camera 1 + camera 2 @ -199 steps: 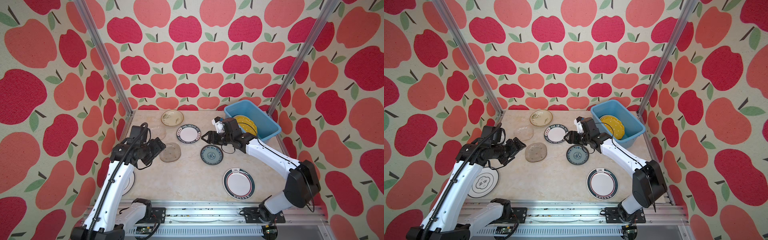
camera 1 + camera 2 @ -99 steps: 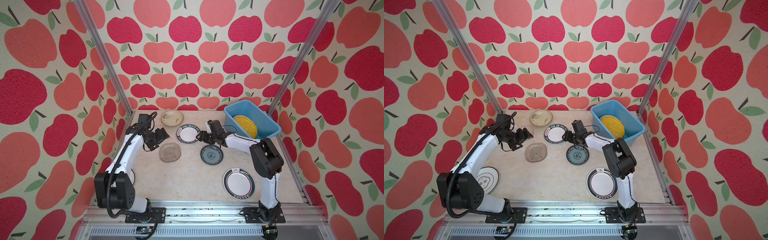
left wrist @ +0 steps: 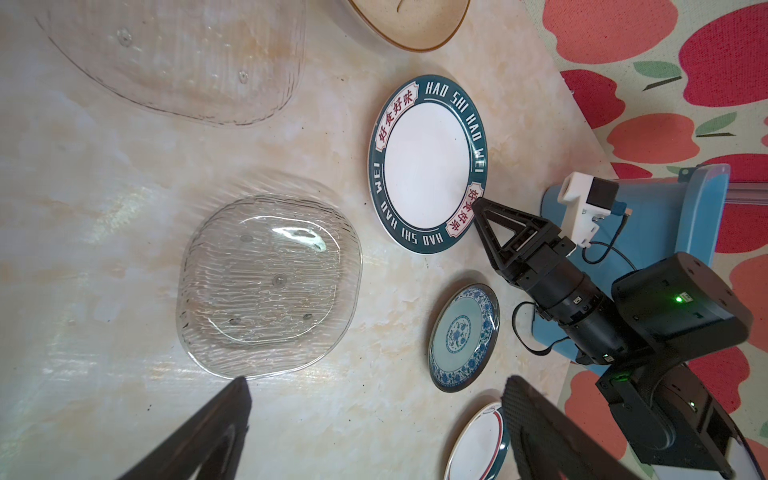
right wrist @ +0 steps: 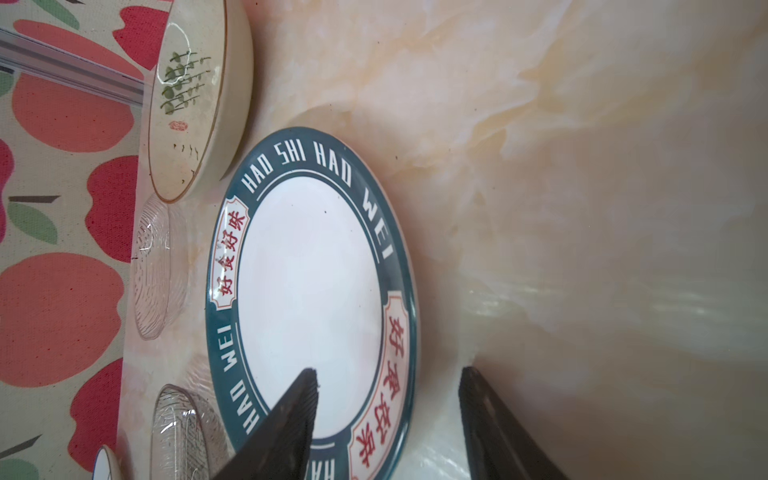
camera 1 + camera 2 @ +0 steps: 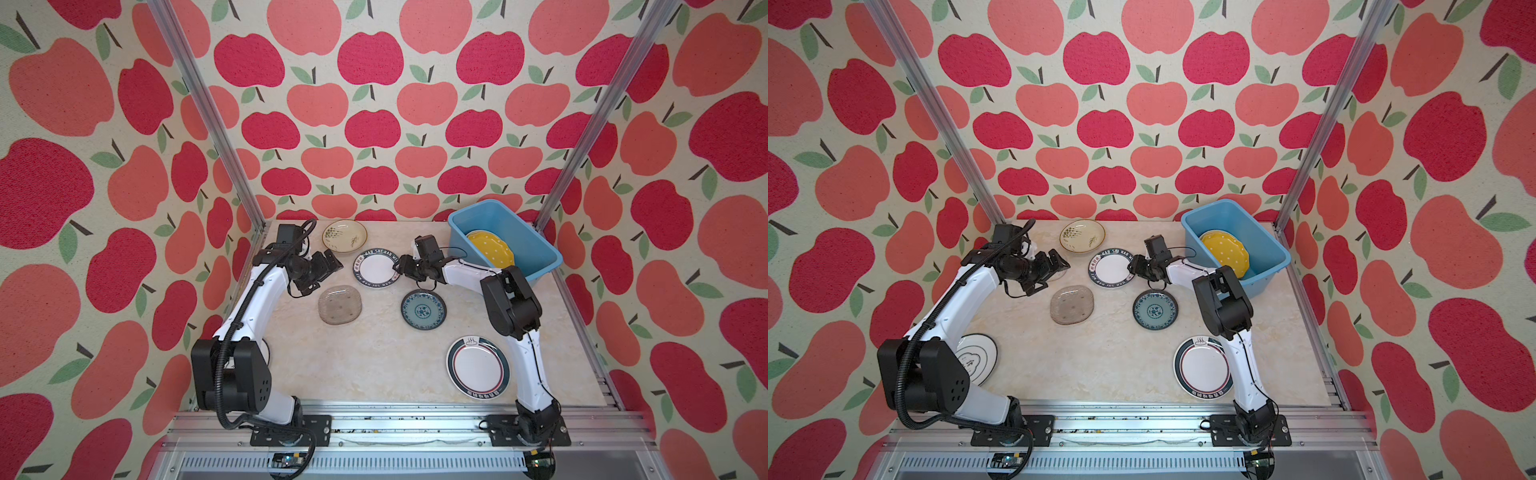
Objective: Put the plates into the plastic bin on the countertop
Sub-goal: 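Grasp the HAO SHI HAO WEI plate rim with the right gripper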
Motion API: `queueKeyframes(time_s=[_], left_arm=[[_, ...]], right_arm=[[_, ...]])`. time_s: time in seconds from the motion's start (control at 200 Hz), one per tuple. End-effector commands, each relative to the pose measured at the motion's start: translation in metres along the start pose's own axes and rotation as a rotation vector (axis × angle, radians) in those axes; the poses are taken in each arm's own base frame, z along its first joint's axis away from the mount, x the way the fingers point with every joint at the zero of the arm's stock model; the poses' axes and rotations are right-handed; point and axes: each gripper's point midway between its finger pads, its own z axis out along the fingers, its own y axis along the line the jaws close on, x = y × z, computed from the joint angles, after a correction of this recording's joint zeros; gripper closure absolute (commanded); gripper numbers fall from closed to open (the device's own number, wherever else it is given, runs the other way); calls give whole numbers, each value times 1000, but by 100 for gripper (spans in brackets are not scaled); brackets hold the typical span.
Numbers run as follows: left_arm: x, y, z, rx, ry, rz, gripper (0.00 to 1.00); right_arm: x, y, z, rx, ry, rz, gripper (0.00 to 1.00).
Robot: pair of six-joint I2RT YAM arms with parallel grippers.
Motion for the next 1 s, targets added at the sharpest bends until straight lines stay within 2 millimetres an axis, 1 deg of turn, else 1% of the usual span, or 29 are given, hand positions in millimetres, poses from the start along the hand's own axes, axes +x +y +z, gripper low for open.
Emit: queueKeyframes(time_s=[0.0, 0.055, 0.165, 0.275, 0.38, 0.51, 0.615, 0.735, 0.875, 0.996], left_arm=[[-2, -7, -11, 3, -15, 28, 2], [0, -8, -13, 6, -17, 27, 1], [1, -11, -16, 14, -22, 27, 2], [3, -14, -23, 23, -31, 26, 3], [6, -18, -33, 34, -53, 27, 3], [11, -21, -47, 55, -84, 30, 4], [14, -26, -60, 77, -112, 35, 5], [19, -33, -76, 100, -147, 48, 5], [30, -45, -95, 121, -175, 89, 5], [47, -56, -106, 124, -170, 148, 5]], right_arm=[[9, -6, 11, -1, 42, 28, 49], [11, -6, 15, -8, 54, 38, 56], [16, -9, 22, -9, 73, 56, 66], [19, -6, 24, -15, 83, 61, 78], [17, -3, 21, -14, 79, 58, 88], [11, 4, 9, -13, 62, 45, 96], [0, 18, -6, -25, 29, 30, 98], [-13, 36, -29, -42, -15, 20, 98], [-25, 57, -66, -59, -71, 7, 99], [-33, 75, -103, -80, -121, -4, 99]])
